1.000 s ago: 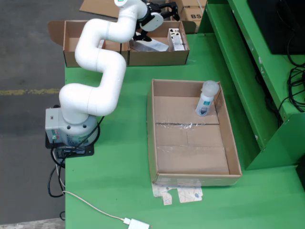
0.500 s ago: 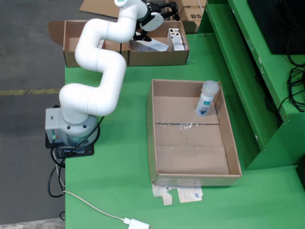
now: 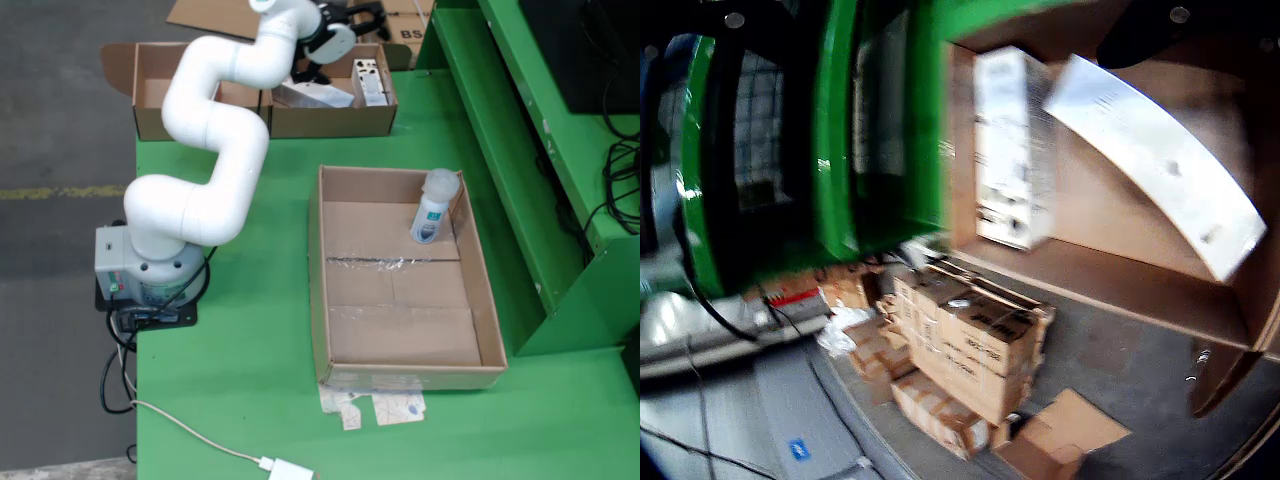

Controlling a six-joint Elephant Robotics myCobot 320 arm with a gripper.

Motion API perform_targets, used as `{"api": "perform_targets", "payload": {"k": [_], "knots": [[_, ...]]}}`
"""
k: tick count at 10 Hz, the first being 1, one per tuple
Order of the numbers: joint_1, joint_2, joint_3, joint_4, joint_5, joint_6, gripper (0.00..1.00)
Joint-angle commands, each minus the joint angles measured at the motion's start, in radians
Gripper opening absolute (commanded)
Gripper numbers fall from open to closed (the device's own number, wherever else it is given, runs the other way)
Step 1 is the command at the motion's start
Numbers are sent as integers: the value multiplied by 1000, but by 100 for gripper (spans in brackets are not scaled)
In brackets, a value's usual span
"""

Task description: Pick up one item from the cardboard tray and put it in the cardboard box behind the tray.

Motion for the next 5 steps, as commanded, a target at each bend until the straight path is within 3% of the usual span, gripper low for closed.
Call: {"api": "perform_targets", "payload": {"k": [1,5], "knots": [[-127,113,31,13,-12,-34,100],[-180,152,31,13,-12,-74,100]]}}
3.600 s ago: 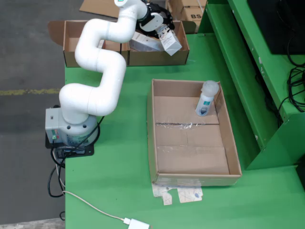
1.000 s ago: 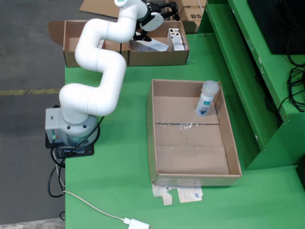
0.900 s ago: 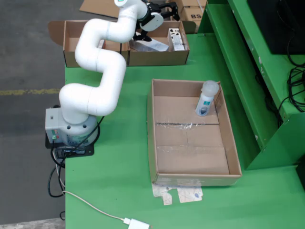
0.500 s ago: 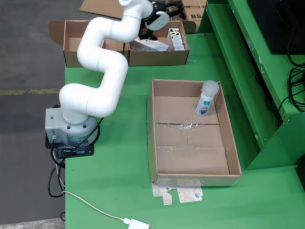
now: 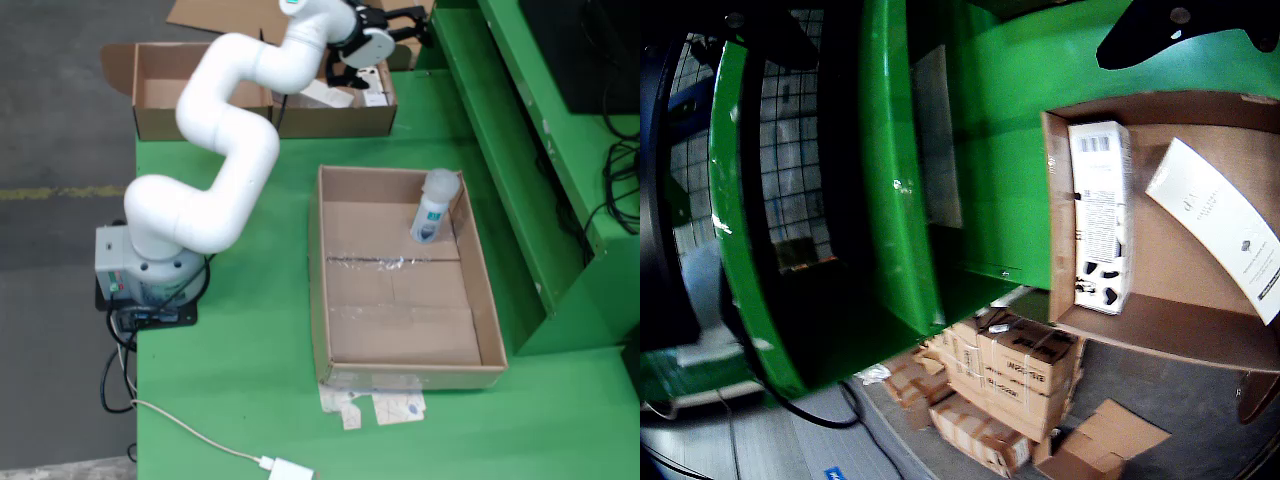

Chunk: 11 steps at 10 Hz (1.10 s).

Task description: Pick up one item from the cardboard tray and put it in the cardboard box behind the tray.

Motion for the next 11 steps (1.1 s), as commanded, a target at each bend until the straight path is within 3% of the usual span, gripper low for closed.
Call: {"api": "perform_targets", "payload": {"k": [1,9,10,11], "knots": [[-82,94,28,11,-9,-42,100],[-293,143,28,10,-9,7,100],[-307,308,28,-433,134,269,100],[-307,308,28,-433,134,269,100]]}}
